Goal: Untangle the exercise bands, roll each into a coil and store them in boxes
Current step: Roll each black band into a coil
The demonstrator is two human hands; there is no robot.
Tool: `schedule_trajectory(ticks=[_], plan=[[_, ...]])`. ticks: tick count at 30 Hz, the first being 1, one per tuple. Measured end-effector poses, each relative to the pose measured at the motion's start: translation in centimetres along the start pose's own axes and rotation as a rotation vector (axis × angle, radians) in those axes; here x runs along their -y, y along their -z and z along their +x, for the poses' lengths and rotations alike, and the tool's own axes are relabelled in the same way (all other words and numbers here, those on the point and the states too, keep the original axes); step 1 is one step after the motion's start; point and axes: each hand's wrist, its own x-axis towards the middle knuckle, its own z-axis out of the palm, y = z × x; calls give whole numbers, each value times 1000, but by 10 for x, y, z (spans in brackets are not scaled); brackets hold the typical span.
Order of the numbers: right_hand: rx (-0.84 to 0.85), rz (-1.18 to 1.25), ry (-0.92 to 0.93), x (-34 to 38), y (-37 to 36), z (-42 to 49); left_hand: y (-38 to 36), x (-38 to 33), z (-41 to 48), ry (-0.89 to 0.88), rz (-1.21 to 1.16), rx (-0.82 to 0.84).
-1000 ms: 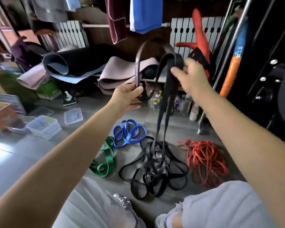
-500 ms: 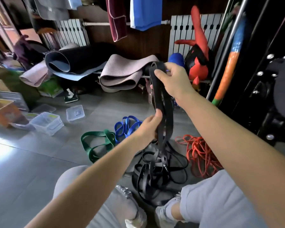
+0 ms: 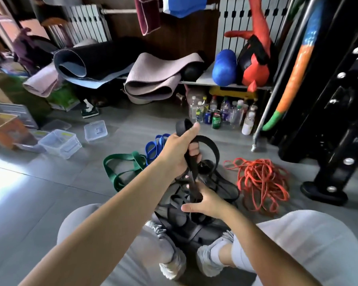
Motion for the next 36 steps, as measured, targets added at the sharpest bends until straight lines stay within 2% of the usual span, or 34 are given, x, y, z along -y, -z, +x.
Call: schedule_trajectory(ticks=[3,5,8,11,14,17,20,24,29,32,34,36], plan=[[-83,-32,-90,-20,-22,11,-1,-18,-4,-14,-91,21],[-158,-152,-136,-39,-17,9,5,-34,-6,-64,-102,2],[-322,-250,-141,-49,18,2,20,-50,-5,-216,52,-126],[-513,-194,-16,-12,63,-1,28,-49,5,-343,407,-202],[-571,-221,114,49,97,-1,29,-38,16,-342,632,-204],[-593,-236,346,97,115,-6,33,-20,22,-286,669,-186],[-705,-208,528,127,124,-15,36,-5,23,-216,620,-172],[-711,-60,566,149,127,-18,37,-3,26,-179,543,-150],[-733,-238,531,152,112,-9,27,-3,22,-111,295,-30],[-680,-159,481,152,97,-5,33,8,18,-278,404,83],[-626,-193,457,155,88,-2,34,16,14,-424,495,195],[-446,-234,435,158,81,1,39,21,18,-481,530,144]])
